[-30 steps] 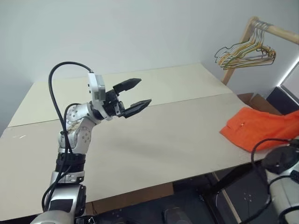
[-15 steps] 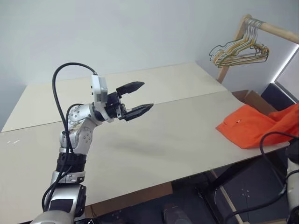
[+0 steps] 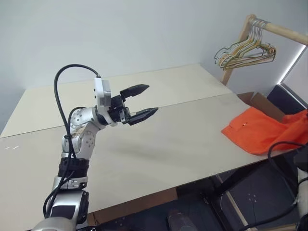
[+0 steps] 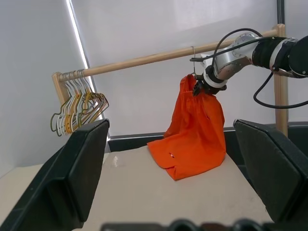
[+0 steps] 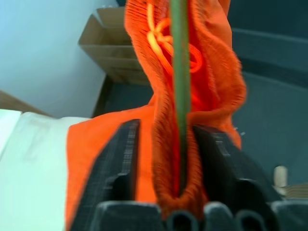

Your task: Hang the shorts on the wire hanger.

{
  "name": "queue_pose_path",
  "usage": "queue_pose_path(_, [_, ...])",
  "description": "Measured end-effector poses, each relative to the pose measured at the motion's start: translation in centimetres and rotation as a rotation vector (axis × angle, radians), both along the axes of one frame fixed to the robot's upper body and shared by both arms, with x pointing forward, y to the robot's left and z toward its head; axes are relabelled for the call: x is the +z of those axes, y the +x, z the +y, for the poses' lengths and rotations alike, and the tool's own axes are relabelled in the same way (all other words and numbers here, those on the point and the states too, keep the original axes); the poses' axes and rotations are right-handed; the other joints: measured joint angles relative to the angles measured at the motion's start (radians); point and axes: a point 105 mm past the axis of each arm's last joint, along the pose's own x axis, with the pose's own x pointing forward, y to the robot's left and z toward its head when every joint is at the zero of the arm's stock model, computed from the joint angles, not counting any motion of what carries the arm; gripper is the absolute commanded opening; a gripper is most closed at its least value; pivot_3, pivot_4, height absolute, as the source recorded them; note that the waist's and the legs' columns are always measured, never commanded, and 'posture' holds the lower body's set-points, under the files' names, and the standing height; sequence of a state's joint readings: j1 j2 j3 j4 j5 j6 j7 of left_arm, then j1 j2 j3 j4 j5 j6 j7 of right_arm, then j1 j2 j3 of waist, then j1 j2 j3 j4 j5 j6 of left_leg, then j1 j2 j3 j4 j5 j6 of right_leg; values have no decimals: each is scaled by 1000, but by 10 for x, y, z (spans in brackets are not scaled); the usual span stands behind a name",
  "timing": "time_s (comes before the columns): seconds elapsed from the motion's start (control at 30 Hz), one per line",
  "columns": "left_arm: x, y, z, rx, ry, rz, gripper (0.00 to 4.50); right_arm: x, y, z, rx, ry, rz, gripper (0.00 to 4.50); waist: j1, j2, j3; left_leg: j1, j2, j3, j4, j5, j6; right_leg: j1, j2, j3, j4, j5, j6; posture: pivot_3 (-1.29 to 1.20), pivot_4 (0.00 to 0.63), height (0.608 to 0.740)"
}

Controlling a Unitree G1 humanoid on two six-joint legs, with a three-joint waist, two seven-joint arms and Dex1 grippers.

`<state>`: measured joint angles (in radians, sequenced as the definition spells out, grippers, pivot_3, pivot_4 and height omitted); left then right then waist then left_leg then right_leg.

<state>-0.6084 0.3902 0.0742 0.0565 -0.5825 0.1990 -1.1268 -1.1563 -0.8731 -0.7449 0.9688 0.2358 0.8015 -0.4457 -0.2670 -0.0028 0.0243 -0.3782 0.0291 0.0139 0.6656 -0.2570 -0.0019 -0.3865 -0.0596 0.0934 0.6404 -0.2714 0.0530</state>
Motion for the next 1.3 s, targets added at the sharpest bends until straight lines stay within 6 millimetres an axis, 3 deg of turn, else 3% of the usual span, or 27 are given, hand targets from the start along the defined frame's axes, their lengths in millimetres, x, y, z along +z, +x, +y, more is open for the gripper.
queue_pose_path(0.1, [-2, 0, 2, 8, 4, 6, 4500, 9, 1, 4, -10, -64, 9, 4402, 0, 0, 0, 1, 0, 0, 0, 0, 0, 0, 0, 1, 1, 0, 0, -229, 0, 740])
queue_pose_path(0.13, [-3, 0, 2, 10, 4, 10, 4500, 12, 1, 6, -21, -94, 19, 4457, 0, 0, 0, 0, 0, 0, 0, 0, 0, 0, 0, 2, 1, 0, 0, -229, 0, 740])
queue_pose_path(0.37, [-6, 1, 3, 23, 3, 21, 4500, 22, -4, 23, -104, -290, 96, 4457, 5, 0, 0, 1, 0, -3, -1, 0, 0, 0, -1, 3, 2, 0, 1, -223, 0, 740])
queue_pose_path(0.5, [-6, 1, 5, 28, 3, 23, 4500, 50, -11, 36, -167, -549, 134, 4457, 5, 1, 0, 2, 0, -5, -1, 0, 0, 0, -1, 3, 1, 0, 1, -223, 0, 740])
queue_pose_path(0.67, [-5, -1, 5, 24, -3, 18, 4500, 89, -2, 70, -179, -919, 108, 4457, 2, 1, -1, 3, 0, -5, -1, 0, 0, 0, 0, 3, 2, 0, 1, -205, 0, 740])
queue_pose_path(0.8, [-4, -3, 7, 25, -3, 14, 4500, 101, 14, 100, -82, -1115, 61, 4457, 2, 1, -1, 3, 0, -5, -1, 0, 0, 0, 0, 3, 2, 0, 1, -186, 0, 740])
queue_pose_path(0.93, [-10, -7, 20, 55, 15, 35, 4500, 93, 40, 141, 170, -1264, 21, 4457, 3, 1, -1, 3, 1, -6, -1, 0, 0, 0, 0, 3, 2, 0, 1, -166, 0, 740])
queue_pose_path(1.07, [-16, -9, 39, 136, 54, 46, 4500, 69, 60, 183, 470, -1305, -10, 4457, 6, 1, -1, 3, 0, -7, -1, 0, 0, 0, 0, 2, 2, 0, 1, -149, 0, 740])
queue_pose_path(1.3, [-29, -7, 70, 310, 105, 132, 4500, 20, 61, 240, 959, -1305, -51, 4457, 48, -2, 0, 3, 0, -9, 0, 0, 0, 0, 0, 2, 2, 1, 1, -53, 0, 740])
